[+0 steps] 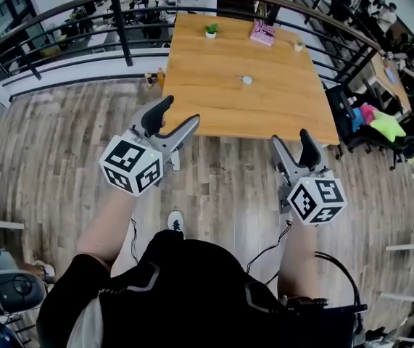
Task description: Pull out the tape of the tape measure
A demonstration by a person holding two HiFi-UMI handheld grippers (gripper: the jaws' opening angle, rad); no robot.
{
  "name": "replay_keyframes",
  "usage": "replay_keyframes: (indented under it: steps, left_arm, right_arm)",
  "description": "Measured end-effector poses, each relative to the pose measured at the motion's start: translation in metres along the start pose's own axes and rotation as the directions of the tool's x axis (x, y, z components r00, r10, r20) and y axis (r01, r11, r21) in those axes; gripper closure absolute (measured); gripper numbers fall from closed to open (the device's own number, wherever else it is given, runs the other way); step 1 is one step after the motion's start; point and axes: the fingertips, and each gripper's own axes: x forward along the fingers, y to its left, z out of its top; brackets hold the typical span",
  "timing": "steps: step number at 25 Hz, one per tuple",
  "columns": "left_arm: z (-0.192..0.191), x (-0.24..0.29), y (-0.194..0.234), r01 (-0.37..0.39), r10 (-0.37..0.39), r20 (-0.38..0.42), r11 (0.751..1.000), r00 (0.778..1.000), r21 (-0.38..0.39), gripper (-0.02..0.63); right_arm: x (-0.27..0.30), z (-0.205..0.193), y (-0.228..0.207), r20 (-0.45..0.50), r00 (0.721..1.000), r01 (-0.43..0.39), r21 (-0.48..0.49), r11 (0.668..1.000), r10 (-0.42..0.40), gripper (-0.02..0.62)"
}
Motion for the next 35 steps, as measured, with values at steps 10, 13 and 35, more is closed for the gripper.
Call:
replay_keyframes:
  steps: [10,13,35]
  left_arm:
    - [-0.004,0.033,0.069,0.014,-0.014,-0.004,1.0,1.0,0.003,0.321]
    - [-0.007,0.041,0.091,0.018,-0.018,-0.008,1.0,1.0,-0.001,0.311]
    - [0.015,0.196,0.185,-0.197,0.197,0.013,0.98,0.98,0.004,0.273]
  right_arm:
    - [0.076,0.004,-0.001,-0.027,0.999,0.033,-0.015,0.999,-0.034,0.268]
    - [0.097,0.007,-0.004,-0.022,0.999,0.047,-0.004,0.999,-0.047,0.267]
    - [0.28,0.041,-0.142,-0.021,0.99,-0.138,-0.027,0.99,0.138,0.273]
